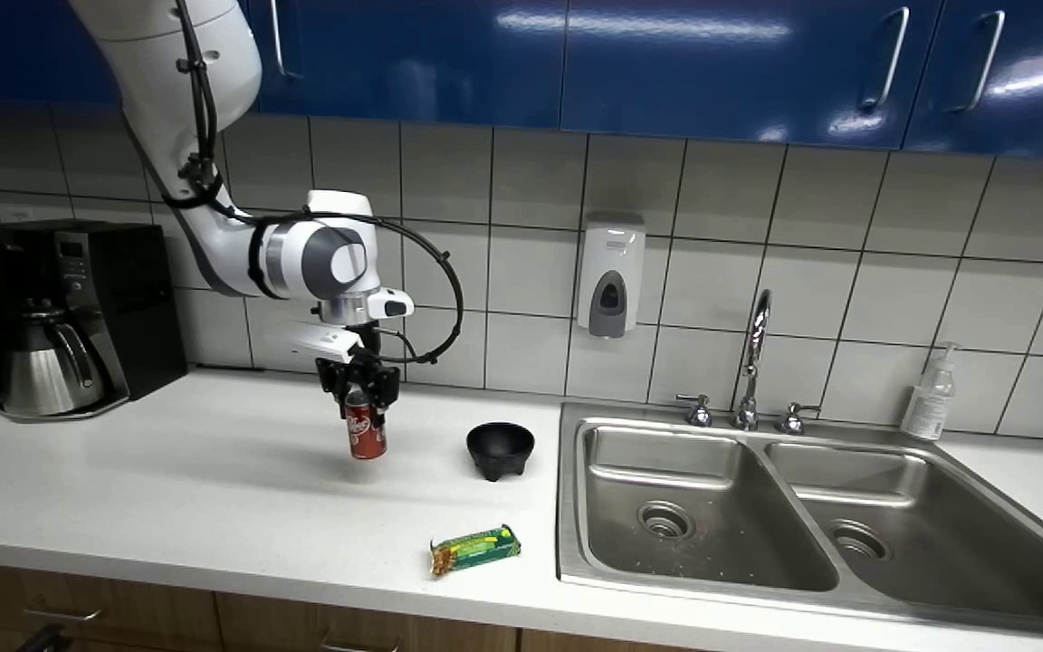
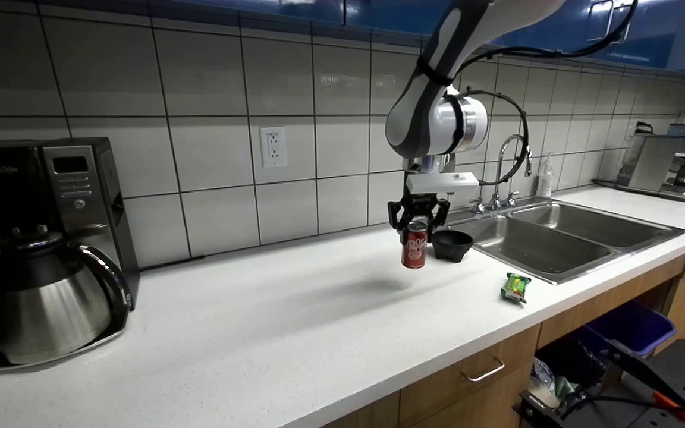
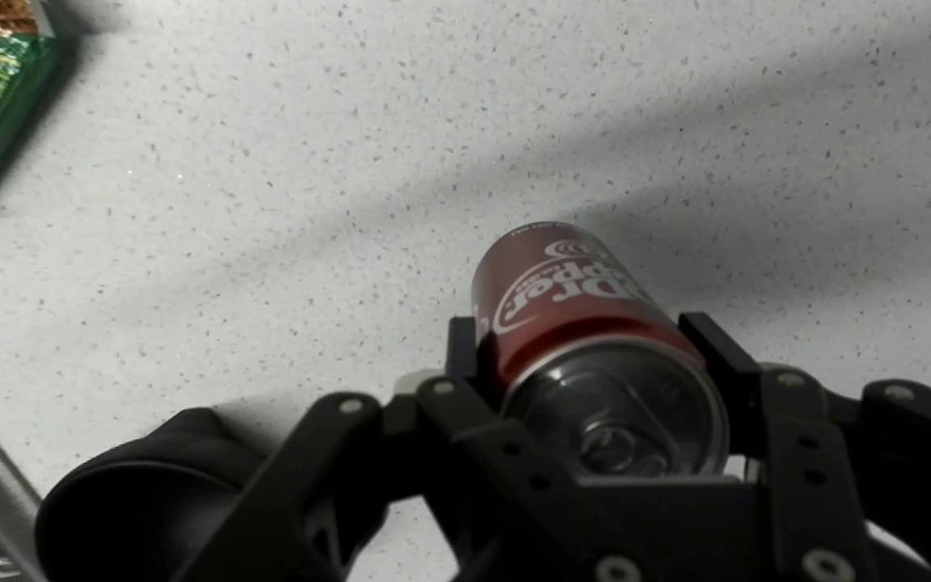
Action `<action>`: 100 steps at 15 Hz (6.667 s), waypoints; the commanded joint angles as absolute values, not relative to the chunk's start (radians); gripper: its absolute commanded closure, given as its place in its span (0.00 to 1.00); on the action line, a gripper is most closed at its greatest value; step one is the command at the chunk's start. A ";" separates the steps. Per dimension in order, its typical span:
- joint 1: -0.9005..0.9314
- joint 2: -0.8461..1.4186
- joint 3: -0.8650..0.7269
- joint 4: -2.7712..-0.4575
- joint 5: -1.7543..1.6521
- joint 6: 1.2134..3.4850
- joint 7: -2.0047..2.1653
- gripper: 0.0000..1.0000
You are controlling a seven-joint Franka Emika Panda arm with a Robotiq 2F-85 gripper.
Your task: Put the red can in the black bowl.
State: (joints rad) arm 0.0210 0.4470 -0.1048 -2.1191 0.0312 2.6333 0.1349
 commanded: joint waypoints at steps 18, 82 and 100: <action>-0.033 0.424 -0.172 -2.006 0.044 2.557 0.275 0.62; -0.149 0.909 -0.226 -1.359 0.120 2.224 0.511 0.00; -0.122 0.544 -0.192 -1.863 0.130 2.395 0.374 0.00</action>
